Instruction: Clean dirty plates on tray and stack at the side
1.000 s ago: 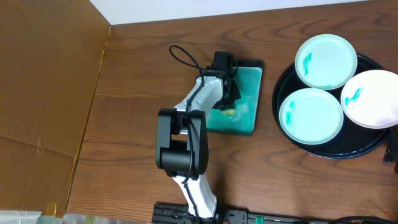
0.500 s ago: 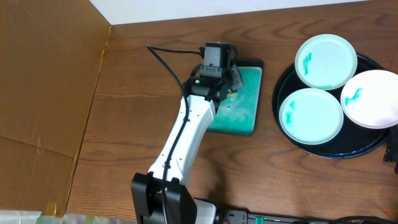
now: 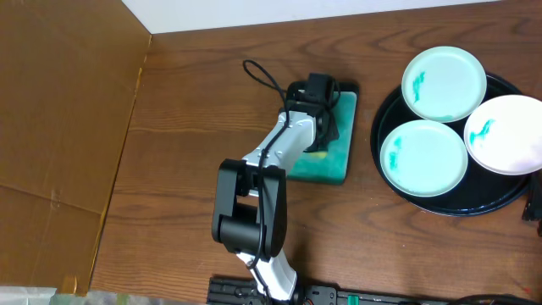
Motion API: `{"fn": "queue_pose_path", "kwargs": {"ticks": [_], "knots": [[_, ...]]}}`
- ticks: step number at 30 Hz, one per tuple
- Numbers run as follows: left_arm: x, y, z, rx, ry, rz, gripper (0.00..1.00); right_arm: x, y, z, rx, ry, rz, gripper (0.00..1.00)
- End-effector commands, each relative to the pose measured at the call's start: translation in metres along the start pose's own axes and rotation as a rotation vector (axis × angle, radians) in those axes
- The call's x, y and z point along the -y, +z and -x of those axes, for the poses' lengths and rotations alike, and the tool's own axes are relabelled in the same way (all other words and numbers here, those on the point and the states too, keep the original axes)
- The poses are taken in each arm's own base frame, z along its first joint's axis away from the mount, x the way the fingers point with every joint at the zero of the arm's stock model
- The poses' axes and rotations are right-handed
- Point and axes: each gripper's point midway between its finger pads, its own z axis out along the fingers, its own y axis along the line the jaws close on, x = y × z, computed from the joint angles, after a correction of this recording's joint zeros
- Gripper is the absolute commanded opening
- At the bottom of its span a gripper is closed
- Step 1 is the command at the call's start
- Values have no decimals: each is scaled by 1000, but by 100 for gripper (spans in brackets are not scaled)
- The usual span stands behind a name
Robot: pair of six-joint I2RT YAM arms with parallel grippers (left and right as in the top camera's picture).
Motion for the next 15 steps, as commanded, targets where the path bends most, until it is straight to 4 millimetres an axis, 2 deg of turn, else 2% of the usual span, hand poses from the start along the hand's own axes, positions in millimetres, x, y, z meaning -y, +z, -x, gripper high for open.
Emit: {"fn": "queue_pose_path", "kwargs": {"ticks": [1,2,4,5,7,8,11,13,15], "knots": [[-1,-72,47,184,-45,-61,7,2,0,-1,-4,-10,-9,99],[-2,-99,54,245,-65,-98,7,2,0,-1,-4,-10,-9,99],[-4,-123,60,302,-81,-127,7,2,0,-1,-4,-10,-10,99],[-6,-134,62,326,-87,-139,7,2,0,-1,-4,-10,-10,99],[-7,-139,60,335,-96,-144,7,2,0,-1,-4,-10,-10,99],[-8,-134,58,327,-94,-140,7,2,0,-1,-4,-10,-10,99],[-6,-99,46,274,-81,-113,7,2,0,-1,-4,-10,-10,99],[-6,-54,36,231,-66,-59,7,2,0,-1,-4,-10,-9,99],[-10,-27,31,188,-62,-10,7,2,0,-1,-4,-10,-10,99]]}}
